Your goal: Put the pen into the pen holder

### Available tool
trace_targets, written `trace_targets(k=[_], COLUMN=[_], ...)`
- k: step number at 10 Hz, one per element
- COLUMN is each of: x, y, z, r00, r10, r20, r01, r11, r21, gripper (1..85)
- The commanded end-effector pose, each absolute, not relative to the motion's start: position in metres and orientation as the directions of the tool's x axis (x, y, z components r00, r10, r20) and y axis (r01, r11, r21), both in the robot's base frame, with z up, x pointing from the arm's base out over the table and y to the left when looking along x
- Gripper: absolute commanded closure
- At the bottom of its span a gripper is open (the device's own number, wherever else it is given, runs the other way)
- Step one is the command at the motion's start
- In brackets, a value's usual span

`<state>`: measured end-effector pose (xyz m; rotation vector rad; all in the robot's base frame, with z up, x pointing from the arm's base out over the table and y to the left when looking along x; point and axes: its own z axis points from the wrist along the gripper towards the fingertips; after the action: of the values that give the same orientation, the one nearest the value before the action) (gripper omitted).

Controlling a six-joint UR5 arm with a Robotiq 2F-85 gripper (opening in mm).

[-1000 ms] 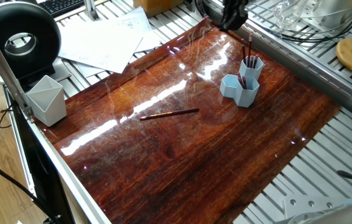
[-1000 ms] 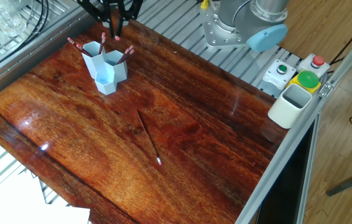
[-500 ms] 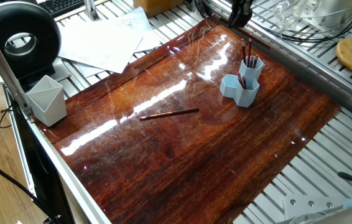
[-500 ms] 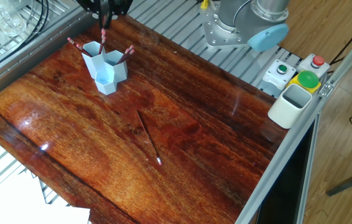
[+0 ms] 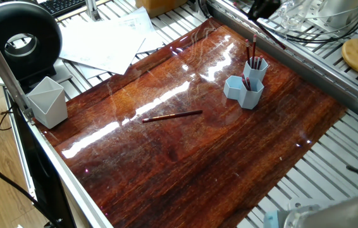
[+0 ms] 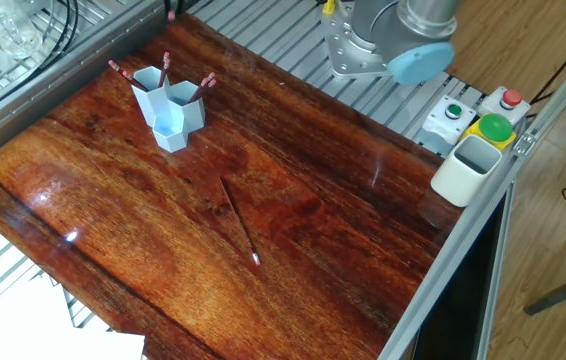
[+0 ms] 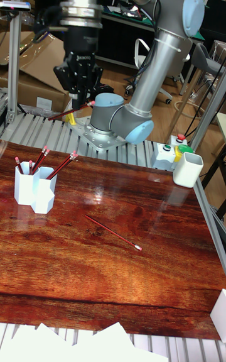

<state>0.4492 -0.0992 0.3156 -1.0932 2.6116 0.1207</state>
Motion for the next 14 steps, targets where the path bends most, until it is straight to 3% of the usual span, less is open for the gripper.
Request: trace_targets(k=[1, 4, 14], x=[0.454, 0.456, 0.474], y=[-0.099, -0.109, -0.102], z=[0.320, 0.291, 0.244], r00=[-0.614, -0.571, -0.473], r10=[-0.652, -0.667, -0.673], r20=[-0.445, -0.478, -0.569], r01=[-0.711, -0.727, -0.751], r11=[0.701, 0.681, 0.645], r21=[-0.045, -0.082, -0.139], gripper=[84.7, 84.7, 84.7])
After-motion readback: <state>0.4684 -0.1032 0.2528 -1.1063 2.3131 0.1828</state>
